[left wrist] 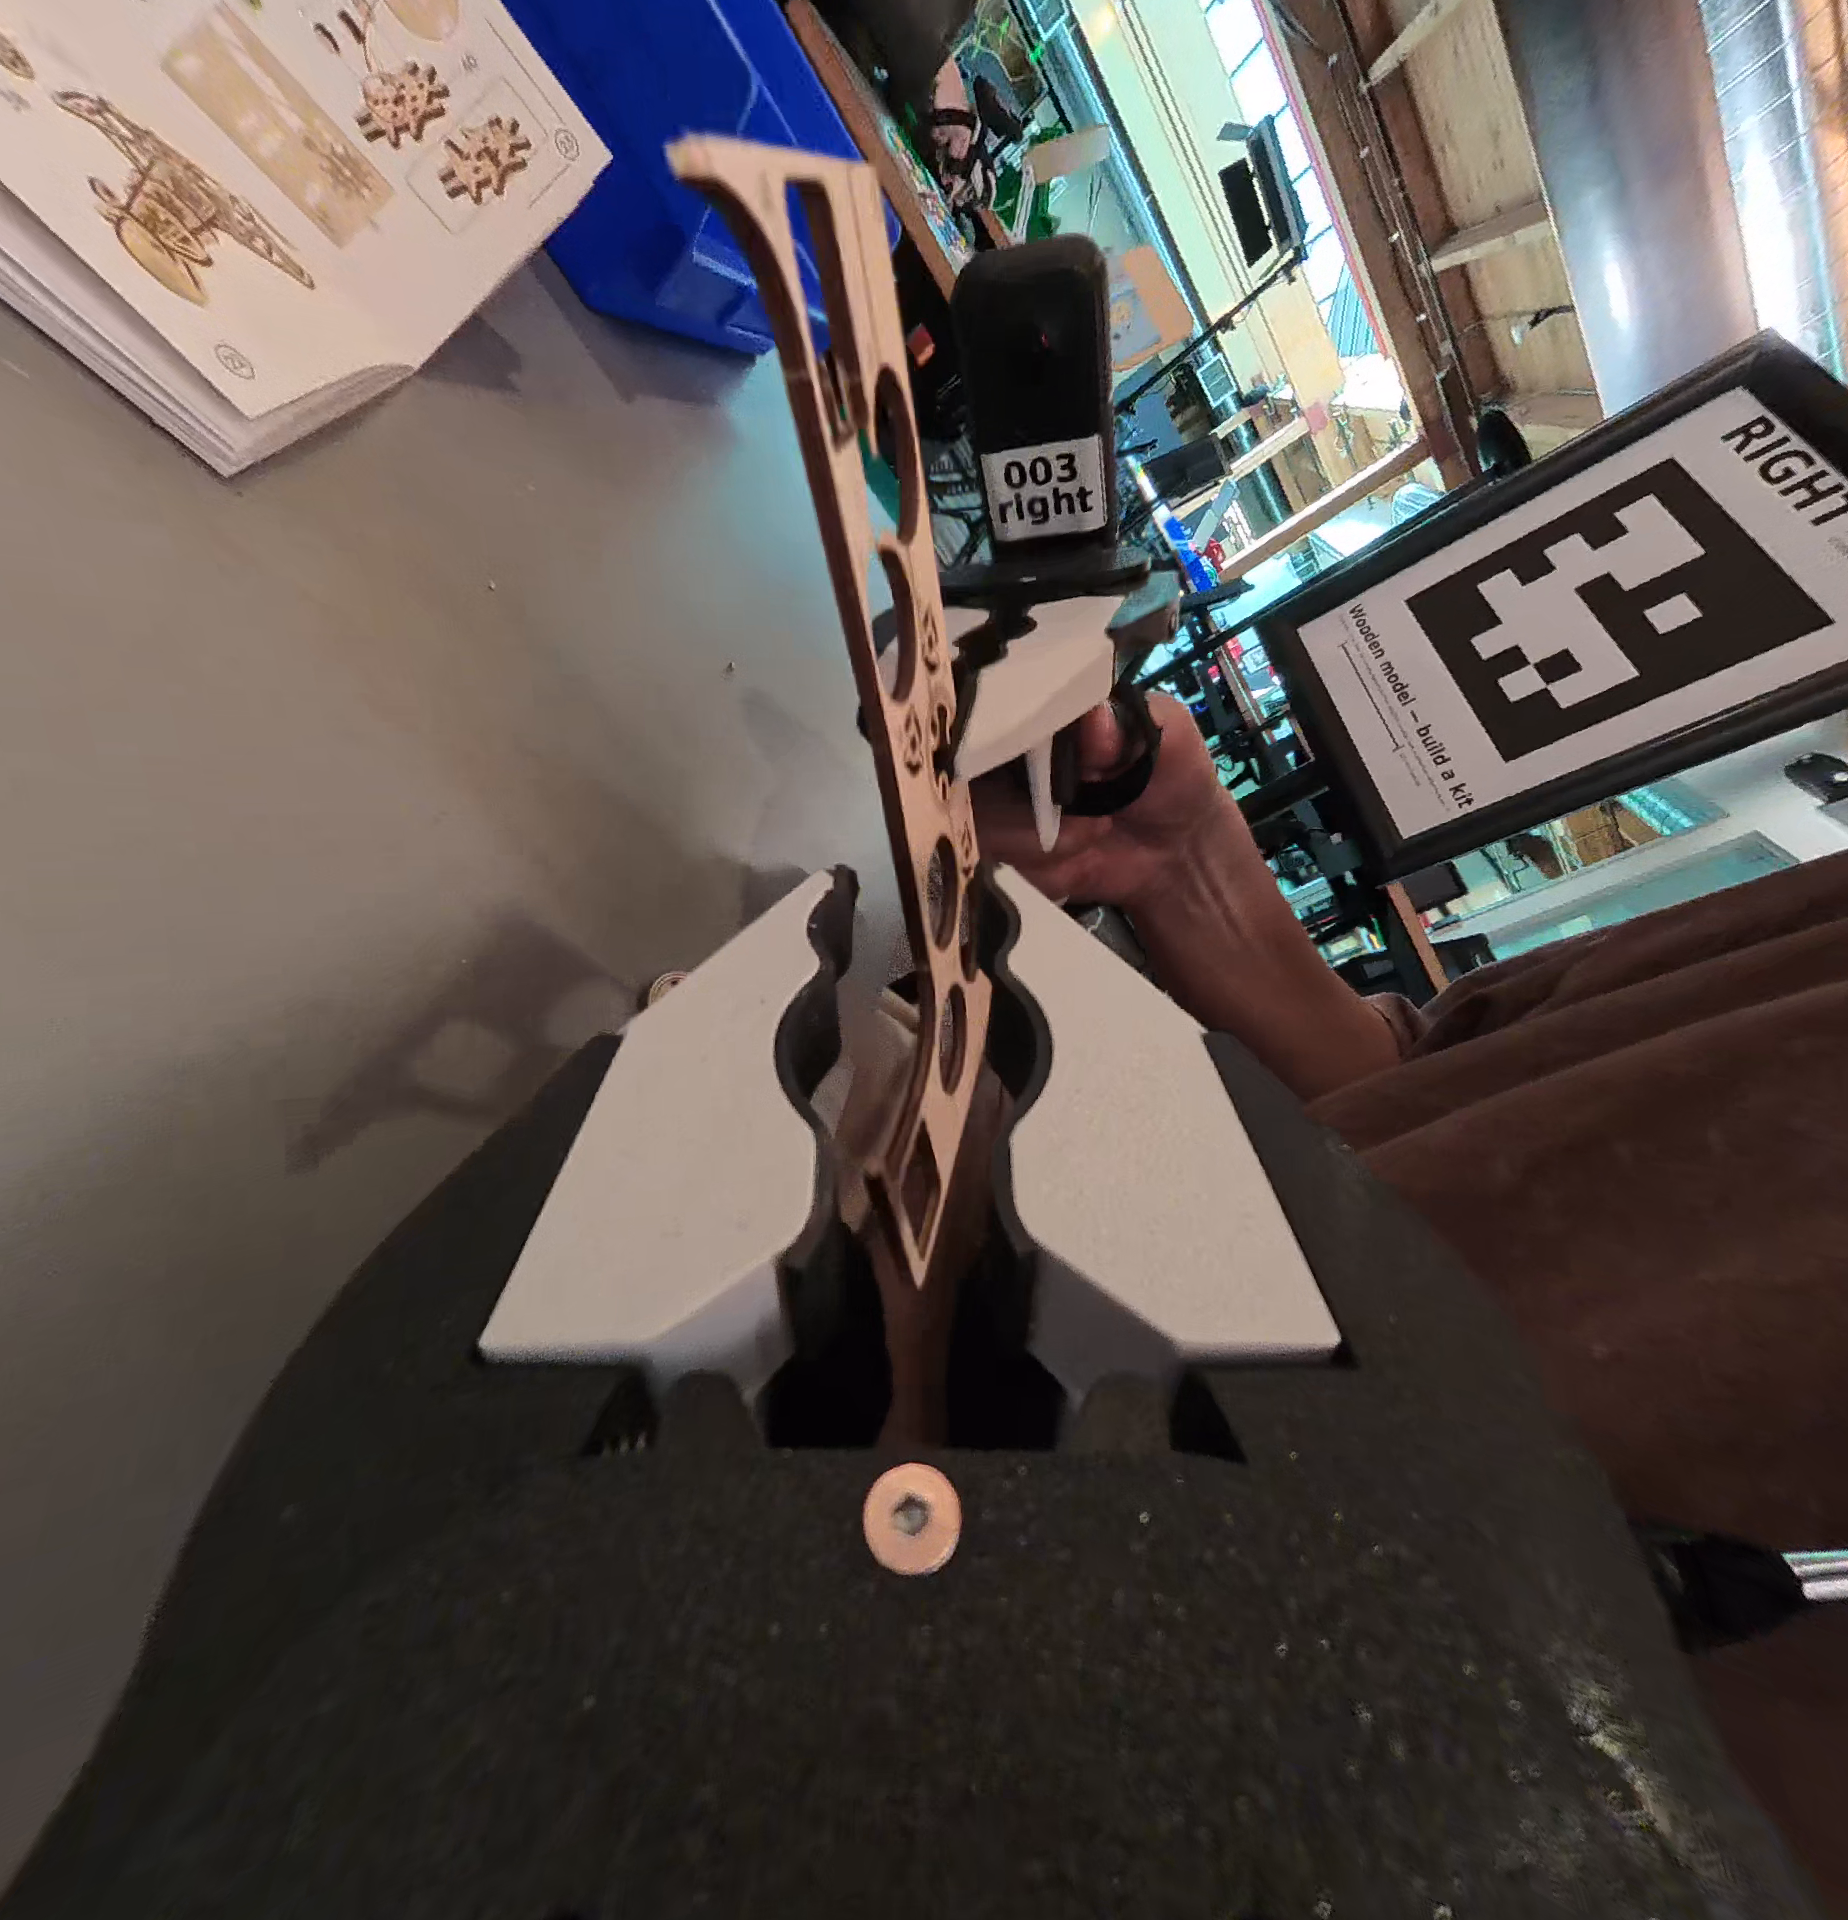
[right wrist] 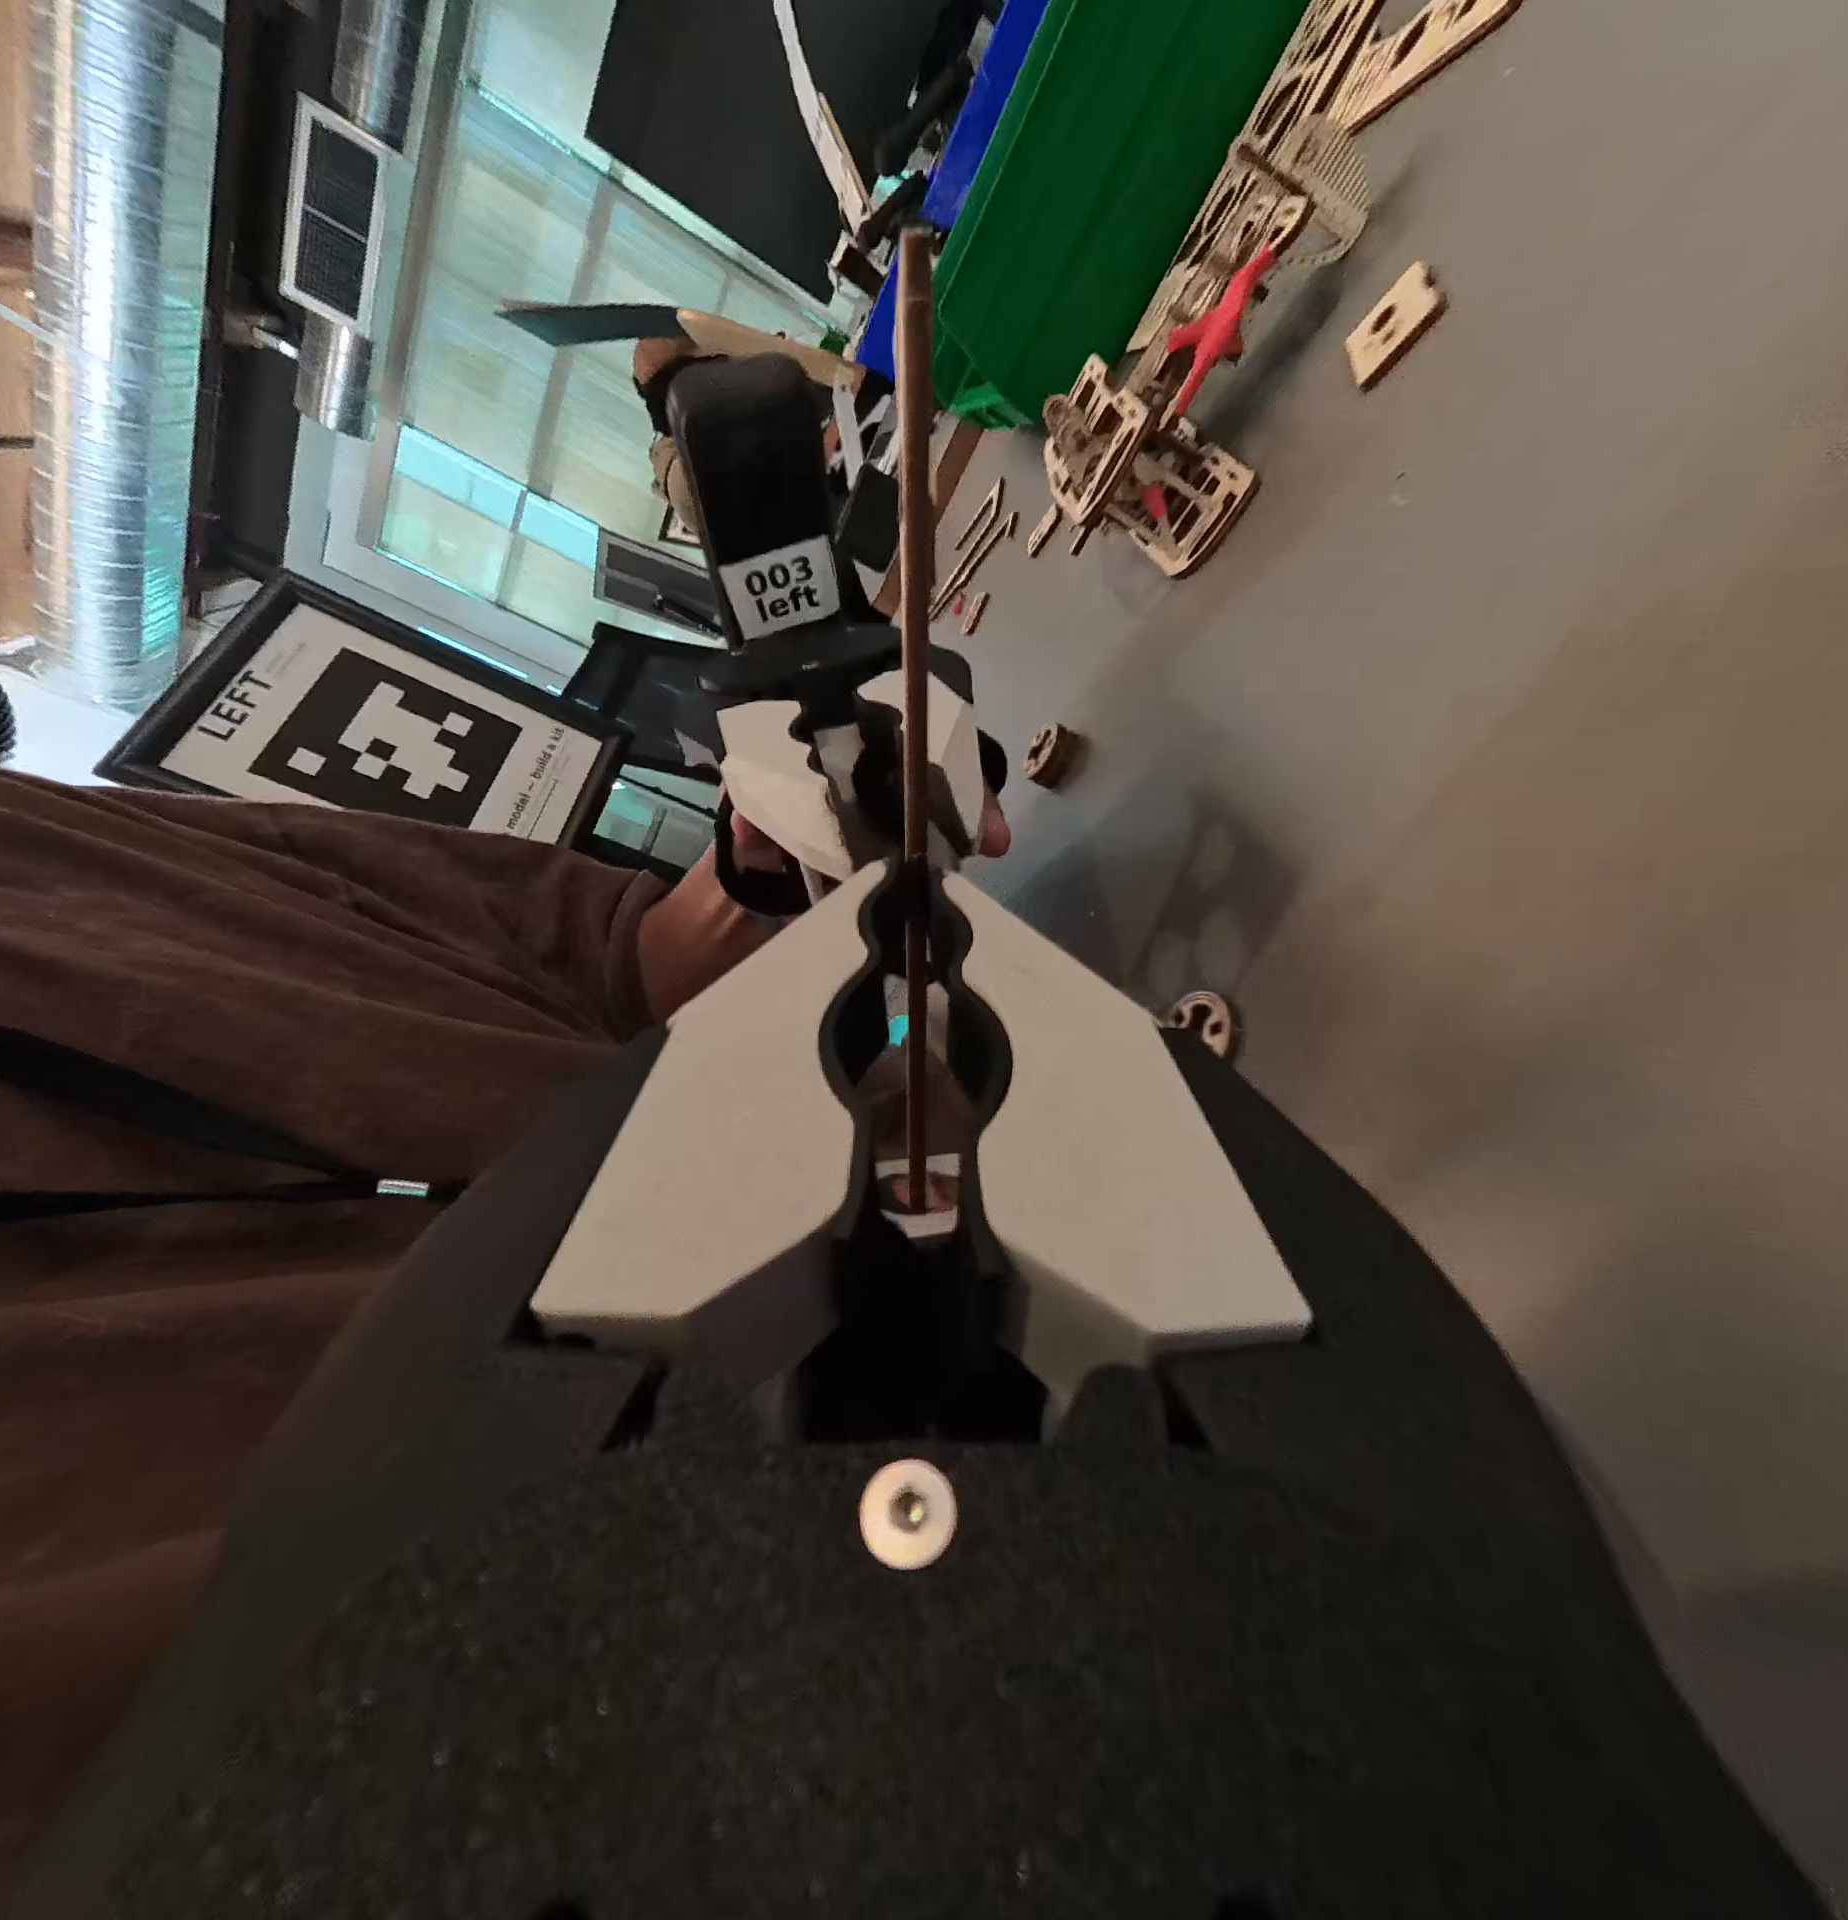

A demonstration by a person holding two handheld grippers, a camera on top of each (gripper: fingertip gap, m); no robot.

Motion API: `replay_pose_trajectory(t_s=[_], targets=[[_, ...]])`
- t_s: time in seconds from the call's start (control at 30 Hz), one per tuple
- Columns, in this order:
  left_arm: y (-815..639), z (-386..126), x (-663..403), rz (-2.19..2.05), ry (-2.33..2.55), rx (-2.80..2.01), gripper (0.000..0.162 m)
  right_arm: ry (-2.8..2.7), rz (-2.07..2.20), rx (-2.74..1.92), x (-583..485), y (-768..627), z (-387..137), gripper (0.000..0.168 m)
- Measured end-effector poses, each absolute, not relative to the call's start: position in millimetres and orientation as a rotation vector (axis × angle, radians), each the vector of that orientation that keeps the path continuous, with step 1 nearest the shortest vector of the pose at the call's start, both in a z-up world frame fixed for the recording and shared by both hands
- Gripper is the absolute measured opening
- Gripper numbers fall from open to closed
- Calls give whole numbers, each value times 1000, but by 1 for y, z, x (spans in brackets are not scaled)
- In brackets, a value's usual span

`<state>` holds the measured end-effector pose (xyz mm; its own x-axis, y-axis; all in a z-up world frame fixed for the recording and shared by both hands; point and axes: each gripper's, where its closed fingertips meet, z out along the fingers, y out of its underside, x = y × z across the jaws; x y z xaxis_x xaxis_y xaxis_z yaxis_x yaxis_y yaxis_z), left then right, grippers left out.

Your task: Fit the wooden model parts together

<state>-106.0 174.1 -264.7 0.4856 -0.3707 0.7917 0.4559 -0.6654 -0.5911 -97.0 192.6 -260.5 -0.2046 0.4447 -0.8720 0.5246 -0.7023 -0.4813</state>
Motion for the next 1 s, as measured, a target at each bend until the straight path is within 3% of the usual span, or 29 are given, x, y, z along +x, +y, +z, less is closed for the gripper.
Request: replay_pose_trajectory(t_s=[0.17,0.37,0.43,1.0], targets=[[174,-262,-105,-1323,-70,-1888,0,1187,-2086,1933,-106,185,-261,5],[171,-255,-103,-1436,-104,-1823,0,1165,-2126,1894,-113,179,-257,13],[171,-256,-103,-1455,-117,-1815,0,1150,-2151,1863,-114,176,-253,4],[172,-268,-106,-1269,-76,-1896,2,1303,-2095,2018,-118,178,-265,4]])
